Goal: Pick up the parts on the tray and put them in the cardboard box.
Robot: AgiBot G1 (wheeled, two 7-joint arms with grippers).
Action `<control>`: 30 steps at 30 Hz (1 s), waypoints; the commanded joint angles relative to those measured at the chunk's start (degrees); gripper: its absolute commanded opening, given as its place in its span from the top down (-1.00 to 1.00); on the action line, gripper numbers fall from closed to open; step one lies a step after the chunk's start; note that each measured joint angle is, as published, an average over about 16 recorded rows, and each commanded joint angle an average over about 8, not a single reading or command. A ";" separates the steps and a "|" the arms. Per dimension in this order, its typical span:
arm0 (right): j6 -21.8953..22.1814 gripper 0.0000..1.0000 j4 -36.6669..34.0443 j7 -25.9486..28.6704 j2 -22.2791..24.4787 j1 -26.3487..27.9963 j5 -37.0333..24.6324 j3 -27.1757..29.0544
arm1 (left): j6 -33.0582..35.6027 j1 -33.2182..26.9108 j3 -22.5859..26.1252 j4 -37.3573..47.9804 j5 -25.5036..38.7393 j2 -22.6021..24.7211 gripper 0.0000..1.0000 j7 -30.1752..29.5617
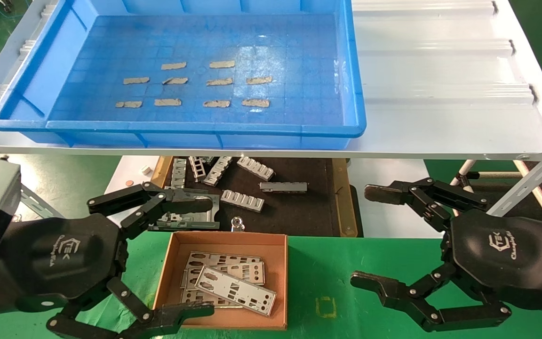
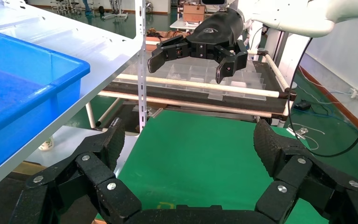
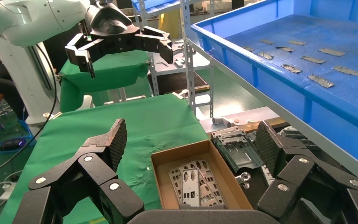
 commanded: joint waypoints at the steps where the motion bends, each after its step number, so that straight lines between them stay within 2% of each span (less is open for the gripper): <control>1: 0.00 -1.00 0.00 0.00 0.00 0.00 0.00 0.00 | 0.00 0.00 0.00 0.00 0.00 0.00 -1.00 0.00; 30: 0.00 -1.00 0.00 0.00 0.00 0.00 0.00 0.00 | 0.01 0.00 0.00 0.00 0.00 0.00 -1.00 0.00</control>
